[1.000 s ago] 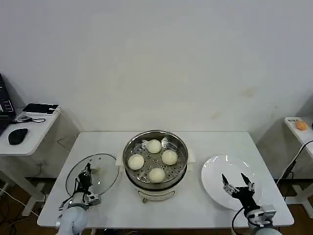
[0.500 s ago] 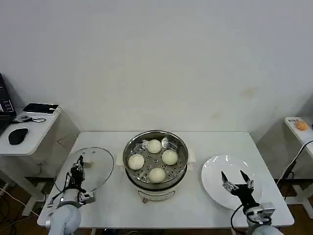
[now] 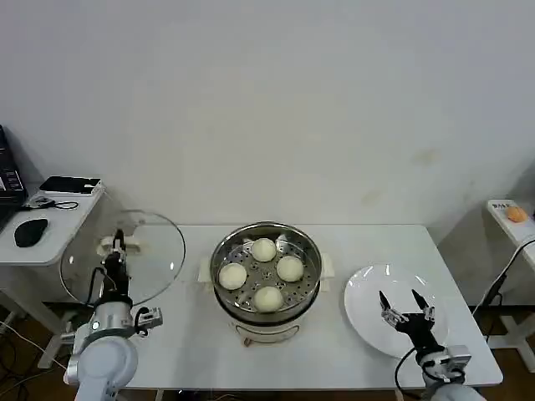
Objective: Take steamed baozi put them in steamer then cover it.
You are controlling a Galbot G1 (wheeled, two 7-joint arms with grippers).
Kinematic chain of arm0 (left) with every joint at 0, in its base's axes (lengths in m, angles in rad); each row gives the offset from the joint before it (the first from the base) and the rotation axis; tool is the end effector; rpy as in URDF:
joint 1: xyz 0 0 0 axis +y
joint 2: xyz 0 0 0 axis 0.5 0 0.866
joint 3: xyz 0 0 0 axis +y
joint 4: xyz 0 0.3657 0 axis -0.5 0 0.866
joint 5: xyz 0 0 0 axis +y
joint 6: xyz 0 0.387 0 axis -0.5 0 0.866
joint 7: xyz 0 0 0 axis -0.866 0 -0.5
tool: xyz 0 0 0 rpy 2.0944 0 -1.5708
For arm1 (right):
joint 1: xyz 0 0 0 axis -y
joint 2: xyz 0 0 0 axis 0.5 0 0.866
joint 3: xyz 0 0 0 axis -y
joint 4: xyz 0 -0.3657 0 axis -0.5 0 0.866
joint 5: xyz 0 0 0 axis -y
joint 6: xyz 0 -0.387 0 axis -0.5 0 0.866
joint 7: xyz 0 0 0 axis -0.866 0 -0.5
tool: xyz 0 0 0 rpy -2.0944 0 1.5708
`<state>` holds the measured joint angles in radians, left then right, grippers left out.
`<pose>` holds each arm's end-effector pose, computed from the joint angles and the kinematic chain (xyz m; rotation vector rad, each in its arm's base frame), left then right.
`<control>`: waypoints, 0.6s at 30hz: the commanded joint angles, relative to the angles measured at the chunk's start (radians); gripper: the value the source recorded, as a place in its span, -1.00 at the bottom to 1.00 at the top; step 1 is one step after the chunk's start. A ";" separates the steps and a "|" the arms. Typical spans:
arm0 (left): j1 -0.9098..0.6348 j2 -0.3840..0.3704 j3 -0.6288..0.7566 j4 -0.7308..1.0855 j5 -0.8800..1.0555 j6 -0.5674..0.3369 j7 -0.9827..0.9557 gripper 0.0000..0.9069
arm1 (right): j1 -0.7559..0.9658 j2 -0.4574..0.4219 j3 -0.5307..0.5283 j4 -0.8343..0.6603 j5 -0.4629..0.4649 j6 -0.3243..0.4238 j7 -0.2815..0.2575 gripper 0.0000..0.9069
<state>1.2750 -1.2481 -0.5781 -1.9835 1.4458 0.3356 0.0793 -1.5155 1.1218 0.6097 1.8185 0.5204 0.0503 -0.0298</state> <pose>0.3011 0.0851 -0.2684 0.4484 -1.9579 -2.2890 0.2297 -0.1466 -0.3739 0.0784 -2.9809 -0.1056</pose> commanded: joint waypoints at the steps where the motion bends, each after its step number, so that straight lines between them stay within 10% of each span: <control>1: -0.035 -0.070 0.121 -0.199 0.145 0.130 0.029 -1.00 | -0.005 0.001 0.006 0.017 -0.006 -0.014 0.002 1.00; 18: -0.093 -0.190 0.522 -0.054 0.210 0.136 0.070 -1.00 | -0.052 0.024 0.060 0.110 -0.081 -0.118 0.051 1.00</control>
<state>1.2310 -1.3661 -0.2771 -2.1304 1.6126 0.4427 0.1270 -1.5542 1.1351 0.6524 1.8907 0.4709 -0.0218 0.0001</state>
